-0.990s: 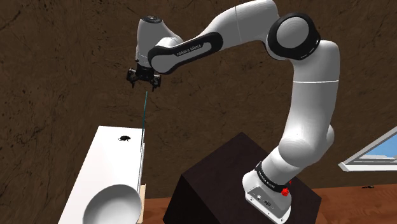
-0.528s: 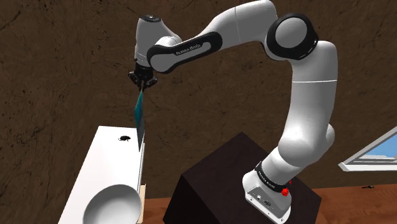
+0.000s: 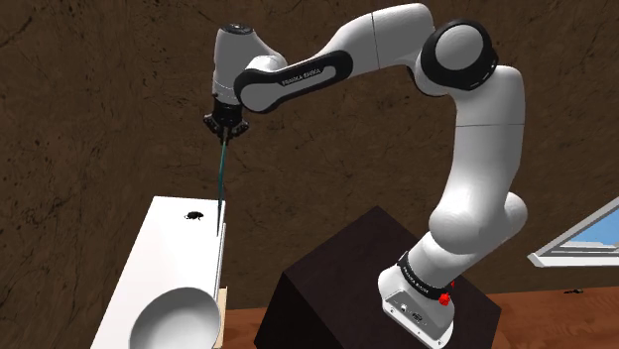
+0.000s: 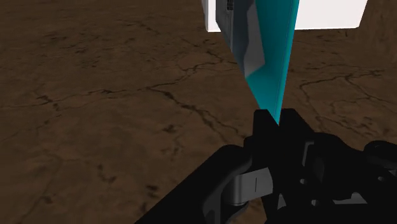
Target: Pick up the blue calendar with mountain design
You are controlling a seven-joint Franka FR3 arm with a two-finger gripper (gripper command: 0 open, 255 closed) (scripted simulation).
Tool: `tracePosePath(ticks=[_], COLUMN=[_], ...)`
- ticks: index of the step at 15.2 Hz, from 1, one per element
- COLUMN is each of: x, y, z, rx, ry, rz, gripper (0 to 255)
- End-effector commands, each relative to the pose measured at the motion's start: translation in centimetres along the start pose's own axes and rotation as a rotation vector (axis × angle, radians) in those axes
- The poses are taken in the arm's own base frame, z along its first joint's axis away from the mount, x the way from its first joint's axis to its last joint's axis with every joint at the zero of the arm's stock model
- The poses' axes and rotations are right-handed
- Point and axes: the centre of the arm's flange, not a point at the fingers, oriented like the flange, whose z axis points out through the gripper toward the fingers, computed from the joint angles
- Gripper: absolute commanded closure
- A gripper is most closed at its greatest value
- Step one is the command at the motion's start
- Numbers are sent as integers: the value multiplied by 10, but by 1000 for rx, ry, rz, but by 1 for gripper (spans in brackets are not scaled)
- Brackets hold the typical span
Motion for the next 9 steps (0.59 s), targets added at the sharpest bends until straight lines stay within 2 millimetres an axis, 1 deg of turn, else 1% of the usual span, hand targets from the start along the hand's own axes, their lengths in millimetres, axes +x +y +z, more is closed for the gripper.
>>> tracePosePath(ticks=[1,9], x=[18,25], y=[9,8], z=[-2,-44], rx=[-13,-13], ry=[-3,-3], rz=[-258,-258], gripper=[255,255])
